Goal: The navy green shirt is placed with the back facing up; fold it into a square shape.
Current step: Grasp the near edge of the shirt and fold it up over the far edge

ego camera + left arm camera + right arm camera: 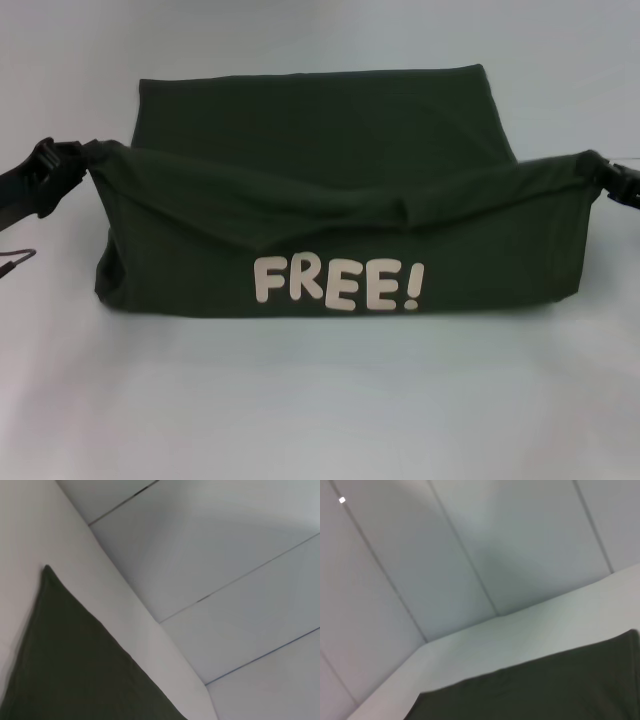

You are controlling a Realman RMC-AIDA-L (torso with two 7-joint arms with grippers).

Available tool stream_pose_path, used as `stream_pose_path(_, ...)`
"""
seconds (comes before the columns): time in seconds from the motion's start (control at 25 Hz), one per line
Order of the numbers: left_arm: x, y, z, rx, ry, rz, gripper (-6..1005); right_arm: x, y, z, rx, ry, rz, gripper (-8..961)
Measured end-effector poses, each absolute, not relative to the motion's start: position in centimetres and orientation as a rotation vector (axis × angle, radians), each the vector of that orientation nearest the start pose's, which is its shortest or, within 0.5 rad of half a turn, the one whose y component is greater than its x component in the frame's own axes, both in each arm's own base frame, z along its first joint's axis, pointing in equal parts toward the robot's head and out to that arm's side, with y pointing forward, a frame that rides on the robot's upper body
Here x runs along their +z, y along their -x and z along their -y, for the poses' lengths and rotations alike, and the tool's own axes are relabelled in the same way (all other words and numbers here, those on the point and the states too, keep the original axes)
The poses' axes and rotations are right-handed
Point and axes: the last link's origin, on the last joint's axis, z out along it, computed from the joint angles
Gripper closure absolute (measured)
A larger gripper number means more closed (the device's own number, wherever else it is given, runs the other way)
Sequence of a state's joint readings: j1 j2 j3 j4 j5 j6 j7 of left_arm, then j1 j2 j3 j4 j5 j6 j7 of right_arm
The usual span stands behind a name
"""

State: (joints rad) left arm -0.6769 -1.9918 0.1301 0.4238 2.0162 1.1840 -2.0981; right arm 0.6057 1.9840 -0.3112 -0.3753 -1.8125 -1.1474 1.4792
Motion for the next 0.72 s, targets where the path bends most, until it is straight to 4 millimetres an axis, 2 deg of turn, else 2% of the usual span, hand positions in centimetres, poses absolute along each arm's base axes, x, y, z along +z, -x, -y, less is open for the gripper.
stream_pose_path(0.24,6.0,29.7,-41.6,1.653,-2.305,-2.301,969,5.7,-31.4,-40.3,0.927,1.878,-1.103,902)
stream_pose_path(0.52,4.6,29.4,-42.3,1.653,-2.341,-2.338,970,3.6,-30.9,-41.5,0.847,1.866,-1.124,901)
stream_pose_path(0.72,4.5,28.8,-42.8,1.686,-2.357,-2.323,970,3.7,-30.4,-42.1,0.853,1.851,-1.114,901)
